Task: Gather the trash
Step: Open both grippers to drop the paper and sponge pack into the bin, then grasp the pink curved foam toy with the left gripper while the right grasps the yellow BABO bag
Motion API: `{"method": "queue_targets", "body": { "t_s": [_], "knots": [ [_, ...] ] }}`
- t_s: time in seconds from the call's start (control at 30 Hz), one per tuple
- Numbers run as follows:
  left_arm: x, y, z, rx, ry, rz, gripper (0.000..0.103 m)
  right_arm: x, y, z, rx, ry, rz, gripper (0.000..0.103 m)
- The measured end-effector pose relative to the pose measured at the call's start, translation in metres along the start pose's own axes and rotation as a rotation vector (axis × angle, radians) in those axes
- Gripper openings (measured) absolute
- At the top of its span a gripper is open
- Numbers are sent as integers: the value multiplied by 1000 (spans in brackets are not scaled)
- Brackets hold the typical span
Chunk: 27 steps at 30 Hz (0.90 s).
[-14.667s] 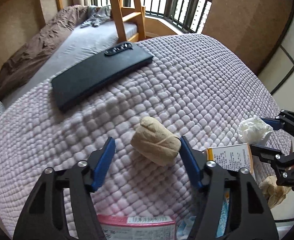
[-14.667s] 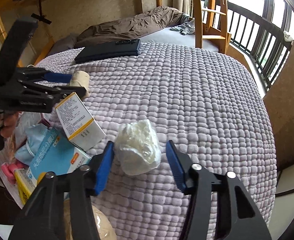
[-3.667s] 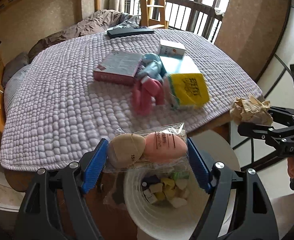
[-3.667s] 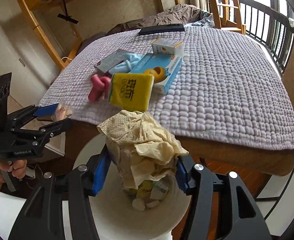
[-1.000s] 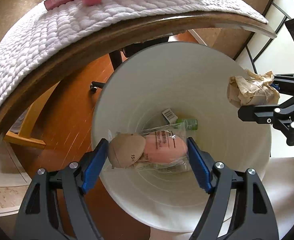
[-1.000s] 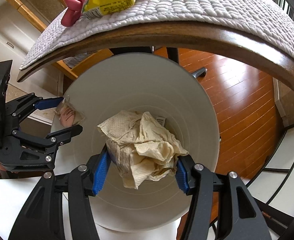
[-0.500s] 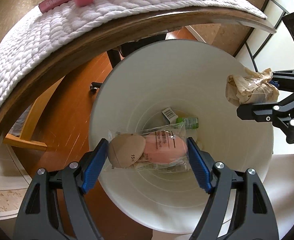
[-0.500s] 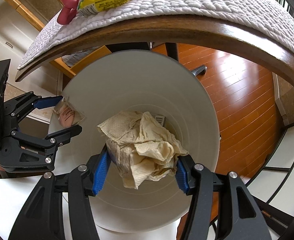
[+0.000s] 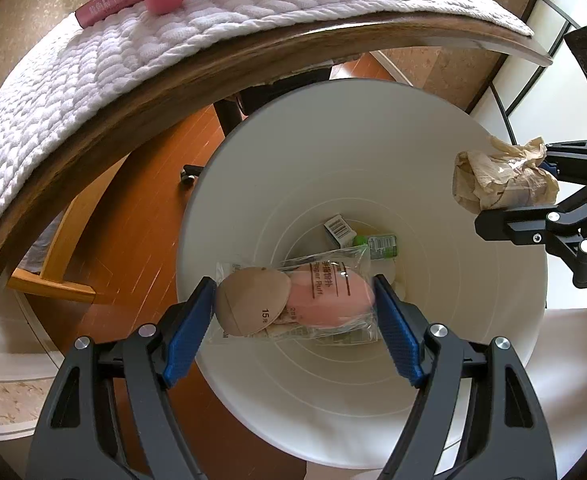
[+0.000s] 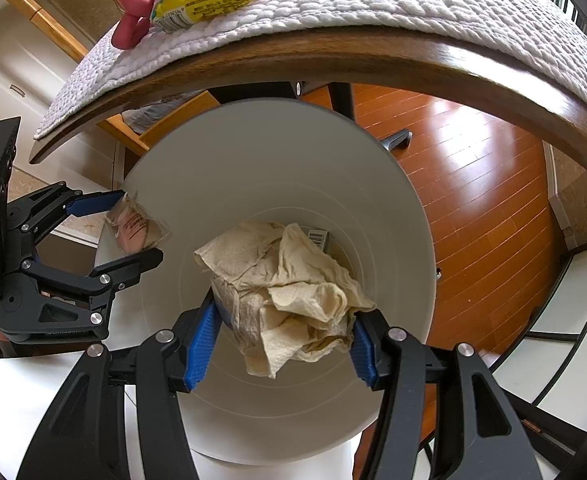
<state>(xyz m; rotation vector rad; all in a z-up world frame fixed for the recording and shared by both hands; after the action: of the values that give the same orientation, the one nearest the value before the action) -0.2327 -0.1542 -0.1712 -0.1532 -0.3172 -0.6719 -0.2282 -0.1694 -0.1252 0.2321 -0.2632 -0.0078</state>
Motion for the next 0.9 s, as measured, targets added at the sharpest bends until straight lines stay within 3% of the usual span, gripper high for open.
{"method": "queue_targets", "body": {
  "t_s": [0.17, 0.3, 0.43, 0.67, 0.77, 0.9],
  "knots": [
    [1, 0, 2, 0, -5, 1, 79, 0, -2, 0, -8, -6, -4, 58],
    [0, 0, 3, -1, -3, -8, 81, 1, -8, 4, -12, -26, -29, 74],
    [2, 1, 6, 8, -18, -19, 91, 3, -11, 10, -18, -46, -38, 76],
    [7, 6, 17, 10, -49, -18, 95, 7, -14, 20, -24, -75, -45, 79],
    [12, 9, 32, 11, -91, -12, 95, 13, -14, 34, -47, -120, -32, 83],
    [27, 16, 68, -61, -182, 42, 95, 29, -10, 62, -88, -219, 5, 90]
  ]
}}
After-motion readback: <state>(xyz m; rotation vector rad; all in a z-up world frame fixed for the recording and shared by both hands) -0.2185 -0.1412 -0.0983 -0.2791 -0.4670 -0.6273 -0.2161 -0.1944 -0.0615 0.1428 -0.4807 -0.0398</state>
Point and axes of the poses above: each gripper's, at about its wrist camera, not at the fingertips, and z roughly against the way its jaws point, y to its left, x to its top, the point moved 9 cm from there along -z, roughly the way its jaws point, and after that the axes turned 3 degrees about -x, right-handed, at the moved point
